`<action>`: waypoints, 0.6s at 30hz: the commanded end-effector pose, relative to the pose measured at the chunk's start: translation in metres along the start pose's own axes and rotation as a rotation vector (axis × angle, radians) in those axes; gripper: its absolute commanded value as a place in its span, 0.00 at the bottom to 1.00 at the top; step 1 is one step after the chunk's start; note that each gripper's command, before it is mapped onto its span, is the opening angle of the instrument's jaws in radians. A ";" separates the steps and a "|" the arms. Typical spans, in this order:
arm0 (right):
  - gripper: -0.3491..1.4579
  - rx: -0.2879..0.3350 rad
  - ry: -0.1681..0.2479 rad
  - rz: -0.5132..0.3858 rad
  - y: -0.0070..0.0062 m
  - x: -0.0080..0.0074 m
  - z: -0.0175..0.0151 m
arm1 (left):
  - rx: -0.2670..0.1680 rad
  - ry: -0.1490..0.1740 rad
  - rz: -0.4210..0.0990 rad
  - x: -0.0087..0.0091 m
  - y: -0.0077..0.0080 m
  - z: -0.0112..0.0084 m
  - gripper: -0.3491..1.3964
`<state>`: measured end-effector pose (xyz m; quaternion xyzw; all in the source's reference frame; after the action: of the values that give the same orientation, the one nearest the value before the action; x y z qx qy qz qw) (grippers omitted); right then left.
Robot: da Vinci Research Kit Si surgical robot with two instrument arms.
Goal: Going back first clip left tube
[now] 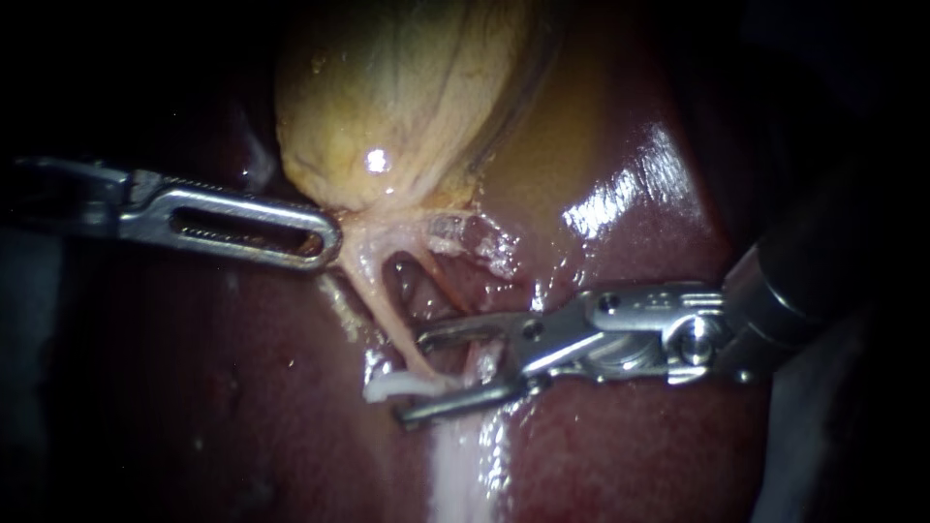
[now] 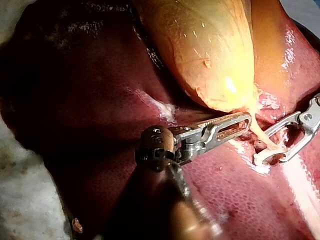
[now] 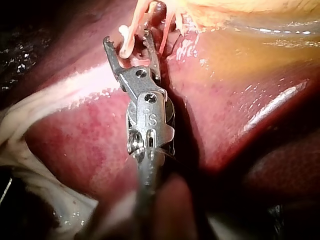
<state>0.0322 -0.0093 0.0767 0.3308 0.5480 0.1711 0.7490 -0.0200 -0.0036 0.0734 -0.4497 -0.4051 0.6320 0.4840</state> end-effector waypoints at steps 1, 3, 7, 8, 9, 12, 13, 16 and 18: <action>0.47 0.002 0.000 -0.005 -0.0001 0.0002 -0.0005 | 0.000 0.000 0.000 0.0000 0.0000 -0.0001 0.00; 0.47 0.006 0.000 -0.013 -0.0004 0.0007 -0.0017 | 0.000 0.000 0.000 0.0000 0.0000 -0.0001 0.00; 0.47 0.006 0.003 -0.032 -0.0009 0.0019 -0.0044 | 0.000 0.000 0.000 0.0000 0.0000 -0.0001 0.00; 0.47 0.004 0.004 -0.035 -0.0010 0.0021 -0.0050 | 0.000 0.000 0.000 0.0000 0.0000 -0.0001 0.00; 0.47 -0.001 0.005 -0.038 -0.0011 0.0024 -0.0055 | 0.000 0.000 0.000 0.0000 0.0000 -0.0001 0.00; 0.47 -0.017 0.008 -0.053 -0.0012 0.0032 -0.0073 | -0.001 -0.001 0.000 0.0000 0.0000 -0.0001 0.00; 0.47 -0.022 0.009 -0.060 -0.0012 0.0035 -0.0079 | -0.001 -0.001 0.000 0.0000 0.0000 -0.0001 0.00; 0.47 -0.036 0.013 -0.076 -0.0011 0.0043 -0.0095 | -0.001 -0.001 0.000 0.0000 0.0000 -0.0001 0.00; 0.47 -0.043 0.014 -0.080 -0.0011 0.0047 -0.0104 | -0.001 -0.001 0.000 0.0000 0.0000 -0.0001 0.00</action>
<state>0.0237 -0.0038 0.0705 0.2891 0.5632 0.1551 0.7584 -0.0198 -0.0036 0.0734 -0.4497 -0.4054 0.6321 0.4836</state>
